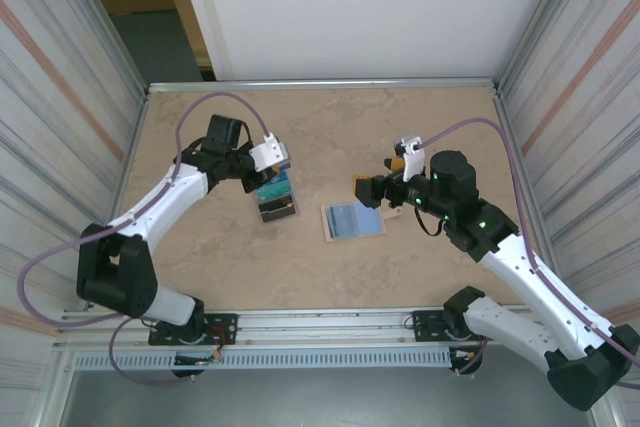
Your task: Take the credit cards out of the card holder
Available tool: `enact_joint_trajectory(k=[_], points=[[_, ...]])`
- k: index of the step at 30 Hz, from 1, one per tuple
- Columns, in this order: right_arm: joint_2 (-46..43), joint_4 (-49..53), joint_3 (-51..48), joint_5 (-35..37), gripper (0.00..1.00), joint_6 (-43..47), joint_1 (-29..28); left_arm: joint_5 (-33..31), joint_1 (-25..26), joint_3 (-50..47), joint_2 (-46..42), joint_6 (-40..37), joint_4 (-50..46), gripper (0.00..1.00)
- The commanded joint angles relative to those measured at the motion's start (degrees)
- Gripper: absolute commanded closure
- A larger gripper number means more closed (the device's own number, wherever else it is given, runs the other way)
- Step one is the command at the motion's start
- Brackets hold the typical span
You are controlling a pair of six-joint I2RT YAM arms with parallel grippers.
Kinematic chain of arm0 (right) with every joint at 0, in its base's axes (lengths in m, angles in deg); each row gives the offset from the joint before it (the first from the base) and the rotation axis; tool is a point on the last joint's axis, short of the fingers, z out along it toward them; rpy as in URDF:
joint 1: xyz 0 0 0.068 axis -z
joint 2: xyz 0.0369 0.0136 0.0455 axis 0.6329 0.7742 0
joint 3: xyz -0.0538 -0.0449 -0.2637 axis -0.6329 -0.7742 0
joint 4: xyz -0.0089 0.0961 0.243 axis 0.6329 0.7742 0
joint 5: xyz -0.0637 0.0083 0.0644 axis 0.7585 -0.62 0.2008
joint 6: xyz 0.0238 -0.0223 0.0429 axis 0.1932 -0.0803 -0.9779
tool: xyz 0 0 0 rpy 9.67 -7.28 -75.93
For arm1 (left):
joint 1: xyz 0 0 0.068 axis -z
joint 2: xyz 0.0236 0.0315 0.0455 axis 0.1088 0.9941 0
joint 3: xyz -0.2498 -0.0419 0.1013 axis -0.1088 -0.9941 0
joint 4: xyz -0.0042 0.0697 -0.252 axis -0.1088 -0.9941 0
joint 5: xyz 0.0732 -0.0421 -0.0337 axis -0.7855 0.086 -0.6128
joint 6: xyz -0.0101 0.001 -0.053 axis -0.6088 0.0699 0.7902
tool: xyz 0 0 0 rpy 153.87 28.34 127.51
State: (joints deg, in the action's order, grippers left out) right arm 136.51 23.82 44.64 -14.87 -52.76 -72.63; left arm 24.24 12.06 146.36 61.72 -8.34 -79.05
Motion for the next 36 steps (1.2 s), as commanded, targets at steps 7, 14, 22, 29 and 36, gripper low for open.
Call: enact_joint_trajectory(k=[7, 14, 22, 29, 36], points=[[-1.1, 2.9, -0.7, 4.1, 0.01, -3.1, 0.5, 2.6, -3.8, 2.6, 7.1, -2.1, 1.0, 1.0], [-1.0, 2.2, -1.1, 4.3, 0.01, -3.8, 0.8, 0.1, -4.8, 3.3, 10.8, -2.2, 1.8, 1.0], [-0.9, 2.6, -0.9, 3.8, 0.01, -4.1, 0.9, -0.6, -4.9, 6.3, 15.3, -4.2, -0.5, 1.0], [-1.1, 2.5, -0.9, 3.9, 0.01, -4.5, 1.2, 1.5, -5.0, 8.8, 18.6, -4.3, -2.0, 1.0], [-0.7, 1.8, -1.3, 3.9, 0.01, -4.8, 1.4, 2.6, -3.9, 9.9, 19.8, -3.9, -1.9, 1.0]])
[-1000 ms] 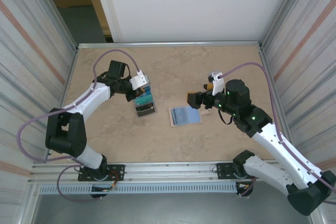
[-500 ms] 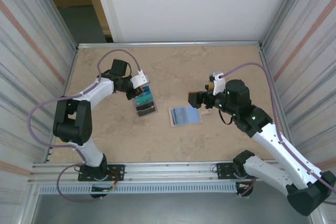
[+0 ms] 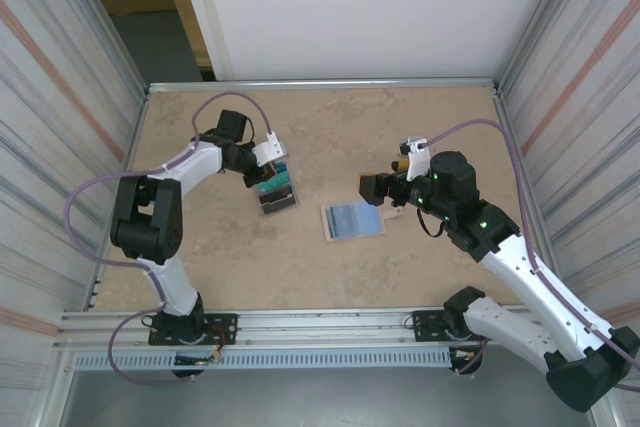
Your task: Take the credit cards out of the card holder
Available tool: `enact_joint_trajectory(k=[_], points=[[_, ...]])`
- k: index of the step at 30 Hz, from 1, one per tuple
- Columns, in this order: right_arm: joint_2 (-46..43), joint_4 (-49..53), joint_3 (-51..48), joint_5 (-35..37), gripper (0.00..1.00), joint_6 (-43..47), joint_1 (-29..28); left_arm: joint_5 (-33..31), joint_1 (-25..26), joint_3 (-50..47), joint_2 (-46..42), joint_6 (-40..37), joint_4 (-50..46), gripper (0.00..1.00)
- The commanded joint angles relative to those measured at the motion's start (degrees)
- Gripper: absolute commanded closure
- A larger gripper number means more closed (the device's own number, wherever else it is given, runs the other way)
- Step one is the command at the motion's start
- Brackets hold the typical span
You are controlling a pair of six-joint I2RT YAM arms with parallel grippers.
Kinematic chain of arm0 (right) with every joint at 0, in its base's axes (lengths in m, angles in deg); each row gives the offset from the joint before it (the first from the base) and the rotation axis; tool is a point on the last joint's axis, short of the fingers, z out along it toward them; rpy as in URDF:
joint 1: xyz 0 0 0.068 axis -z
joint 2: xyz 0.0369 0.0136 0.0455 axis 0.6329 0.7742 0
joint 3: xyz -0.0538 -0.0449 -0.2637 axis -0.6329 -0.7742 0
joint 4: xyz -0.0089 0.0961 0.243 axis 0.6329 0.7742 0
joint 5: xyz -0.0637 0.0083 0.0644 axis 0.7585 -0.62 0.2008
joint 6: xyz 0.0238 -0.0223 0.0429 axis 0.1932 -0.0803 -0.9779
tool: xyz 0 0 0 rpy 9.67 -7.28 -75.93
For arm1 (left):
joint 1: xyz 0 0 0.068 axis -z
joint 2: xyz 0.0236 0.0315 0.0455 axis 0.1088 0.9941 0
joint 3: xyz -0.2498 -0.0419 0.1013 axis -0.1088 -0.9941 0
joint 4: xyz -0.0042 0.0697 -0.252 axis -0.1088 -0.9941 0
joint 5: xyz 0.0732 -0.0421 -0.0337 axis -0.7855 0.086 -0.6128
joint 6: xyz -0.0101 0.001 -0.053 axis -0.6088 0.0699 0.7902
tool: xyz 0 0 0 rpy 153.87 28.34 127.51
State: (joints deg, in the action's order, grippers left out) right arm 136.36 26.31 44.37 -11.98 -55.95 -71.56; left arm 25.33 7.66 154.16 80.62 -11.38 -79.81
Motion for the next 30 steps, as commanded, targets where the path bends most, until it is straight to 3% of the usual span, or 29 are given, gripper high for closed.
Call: enact_joint_trajectory(k=[1, 12, 15, 20, 30], points=[[-0.4, -0.7, -1.0, 1.0, 0.01, -1.7, 0.5, 1.4, 0.8, 2.2, 1.2, -0.5, -0.9, 1.0], [-0.3, -0.4, -1.2, 3.0, 0.01, -3.4, 0.9, 0.6, 3.3, 4.4, 3.0, 3.3, 2.2, 0.99], [-0.1, 0.2, -1.3, 2.8, 0.01, -3.5, 0.9, -2.1, 3.7, 4.7, 2.6, 3.0, 1.6, 0.77], [0.3, 0.0, -1.2, 1.9, 0.01, -3.5, 0.9, -4.1, 3.8, 4.5, -0.4, 2.8, 0.6, 0.59], [3.3, 1.6, 0.0, 2.6, 0.03, -4.4, 0.6, -4.9, 5.7, 1.7, -10.5, 3.0, 0.3, 0.58]])
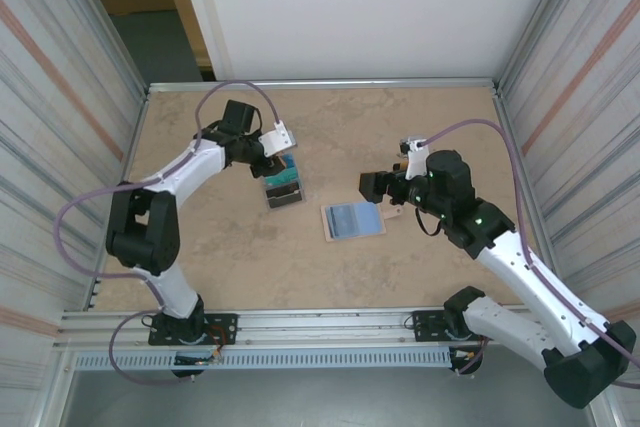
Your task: Take the credit cards out of the card holder
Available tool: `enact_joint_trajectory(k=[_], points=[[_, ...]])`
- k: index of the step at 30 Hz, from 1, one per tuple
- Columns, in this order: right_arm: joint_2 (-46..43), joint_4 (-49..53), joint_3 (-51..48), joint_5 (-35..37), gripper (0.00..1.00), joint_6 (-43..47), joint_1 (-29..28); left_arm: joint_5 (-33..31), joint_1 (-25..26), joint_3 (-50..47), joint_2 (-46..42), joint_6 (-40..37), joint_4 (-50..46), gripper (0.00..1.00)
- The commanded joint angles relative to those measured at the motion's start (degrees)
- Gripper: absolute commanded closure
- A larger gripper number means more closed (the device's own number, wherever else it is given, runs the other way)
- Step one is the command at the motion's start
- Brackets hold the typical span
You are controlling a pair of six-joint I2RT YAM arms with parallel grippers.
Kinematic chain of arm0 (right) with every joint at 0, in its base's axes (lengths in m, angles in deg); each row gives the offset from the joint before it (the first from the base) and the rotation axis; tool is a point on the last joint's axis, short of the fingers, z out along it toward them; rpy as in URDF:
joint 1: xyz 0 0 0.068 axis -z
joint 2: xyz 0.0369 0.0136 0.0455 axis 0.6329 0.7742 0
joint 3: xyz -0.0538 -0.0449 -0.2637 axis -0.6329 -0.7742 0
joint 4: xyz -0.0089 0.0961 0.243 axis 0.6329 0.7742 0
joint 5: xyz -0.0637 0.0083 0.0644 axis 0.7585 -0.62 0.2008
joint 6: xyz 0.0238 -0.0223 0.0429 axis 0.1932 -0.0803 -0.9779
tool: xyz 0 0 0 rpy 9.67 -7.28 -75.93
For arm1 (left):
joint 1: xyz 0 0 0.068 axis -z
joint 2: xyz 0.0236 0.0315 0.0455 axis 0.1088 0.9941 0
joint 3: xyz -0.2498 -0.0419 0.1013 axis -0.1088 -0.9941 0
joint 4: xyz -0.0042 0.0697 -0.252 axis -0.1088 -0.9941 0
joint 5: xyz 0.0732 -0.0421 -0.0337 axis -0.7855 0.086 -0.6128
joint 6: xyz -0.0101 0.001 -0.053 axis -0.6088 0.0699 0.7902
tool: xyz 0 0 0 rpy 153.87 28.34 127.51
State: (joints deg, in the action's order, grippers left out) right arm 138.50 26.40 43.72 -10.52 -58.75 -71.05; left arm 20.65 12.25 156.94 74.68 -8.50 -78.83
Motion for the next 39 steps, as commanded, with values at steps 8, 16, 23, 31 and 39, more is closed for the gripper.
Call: enact_joint_trajectory(k=[8, 16, 23, 31, 39], points=[[8.2, 7.5, 2.3, 7.5, 0.14, -4.2, -3.3, -7.3, 4.9, -9.2, -17.4, 6.7, 6.9, 0.35], [15.2, 5.7, 0.8, 5.0, 0.29, -10.3, -6.1, -15.0, 6.1, -18.0, -30.9, 30.3, 15.7, 0.01], [23.0, 8.1, 2.4, 7.7, 0.38, -12.2, -9.1, -23.0, 6.0, -27.3, -39.3, 51.7, 22.4, 0.01], [34.2, 13.2, 9.0, 13.2, 0.43, -10.2, -14.2, -22.7, 6.0, -35.0, -45.5, 59.7, 22.8, 0.01], [45.5, 17.1, 17.0, 15.1, 0.54, -7.8, -16.5, -21.1, 5.9, -39.3, -46.0, 64.8, 21.7, 0.01]])
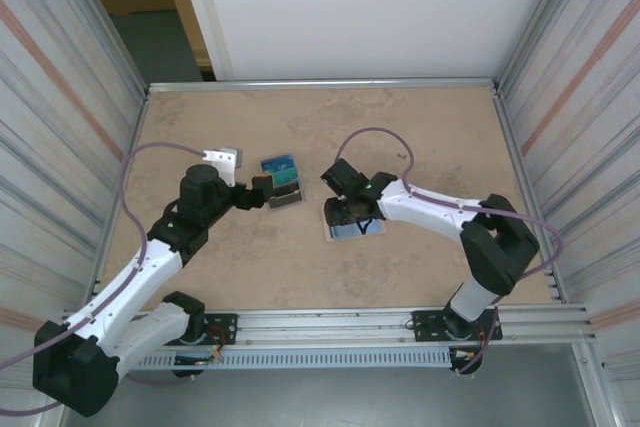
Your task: Take the credit cards out of the card holder
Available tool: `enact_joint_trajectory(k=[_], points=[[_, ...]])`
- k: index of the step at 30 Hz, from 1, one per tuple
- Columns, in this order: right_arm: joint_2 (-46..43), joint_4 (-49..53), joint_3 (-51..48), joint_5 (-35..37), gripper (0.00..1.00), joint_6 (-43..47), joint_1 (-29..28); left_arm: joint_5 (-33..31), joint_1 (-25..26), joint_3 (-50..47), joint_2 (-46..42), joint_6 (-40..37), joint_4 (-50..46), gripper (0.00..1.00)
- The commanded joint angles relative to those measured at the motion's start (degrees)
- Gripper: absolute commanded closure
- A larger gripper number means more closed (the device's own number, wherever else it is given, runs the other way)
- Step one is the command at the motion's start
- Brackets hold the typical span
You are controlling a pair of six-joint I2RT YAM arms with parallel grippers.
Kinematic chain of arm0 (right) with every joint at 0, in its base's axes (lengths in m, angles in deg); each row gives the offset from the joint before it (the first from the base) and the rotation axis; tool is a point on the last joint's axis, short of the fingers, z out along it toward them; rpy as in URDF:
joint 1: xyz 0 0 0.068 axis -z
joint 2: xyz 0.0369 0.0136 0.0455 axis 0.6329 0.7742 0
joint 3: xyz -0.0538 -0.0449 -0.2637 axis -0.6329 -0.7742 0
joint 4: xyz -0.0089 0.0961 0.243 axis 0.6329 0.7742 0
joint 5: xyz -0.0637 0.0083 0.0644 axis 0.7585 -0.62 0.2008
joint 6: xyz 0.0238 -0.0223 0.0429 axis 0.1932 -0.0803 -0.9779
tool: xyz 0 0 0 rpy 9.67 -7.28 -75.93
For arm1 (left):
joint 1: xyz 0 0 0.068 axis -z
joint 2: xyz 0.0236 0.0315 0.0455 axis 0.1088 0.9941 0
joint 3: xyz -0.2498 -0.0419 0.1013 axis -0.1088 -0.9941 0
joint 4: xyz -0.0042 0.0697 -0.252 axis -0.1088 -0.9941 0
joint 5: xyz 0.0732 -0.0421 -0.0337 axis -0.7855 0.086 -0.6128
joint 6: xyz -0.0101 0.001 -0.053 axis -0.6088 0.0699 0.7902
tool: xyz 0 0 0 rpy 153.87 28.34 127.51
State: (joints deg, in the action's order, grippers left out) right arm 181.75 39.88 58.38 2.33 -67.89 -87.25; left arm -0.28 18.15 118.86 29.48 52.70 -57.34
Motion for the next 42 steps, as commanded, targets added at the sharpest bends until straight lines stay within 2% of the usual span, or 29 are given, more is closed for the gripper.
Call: enact_joint_trajectory(k=[1, 15, 30, 34, 42], points=[[3.2, 3.7, 2.9, 2.3, 0.54, 1.5, -0.3, -0.2, 0.0, -1.5, -0.7, 3.9, 0.0, 0.01], [9.8, 3.1, 3.7, -0.1, 0.53, 0.8, -0.1, -1.0, 0.0, -2.9, 1.1, 5.6, -0.7, 0.01], [9.9, 1.8, 0.4, -2.1, 0.76, -0.5, 2.1, -0.2, 0.0, -2.3, 2.5, 5.7, -0.8, 0.01], [8.8, -0.1, -0.4, -5.2, 0.83, -0.3, 2.4, 0.2, 0.0, -1.8, 2.6, 5.7, -1.1, 0.01], [5.0, -6.2, -2.5, -15.9, 0.86, -2.9, 2.1, 1.1, 0.0, -1.2, 2.4, 5.8, -1.6, 0.01]])
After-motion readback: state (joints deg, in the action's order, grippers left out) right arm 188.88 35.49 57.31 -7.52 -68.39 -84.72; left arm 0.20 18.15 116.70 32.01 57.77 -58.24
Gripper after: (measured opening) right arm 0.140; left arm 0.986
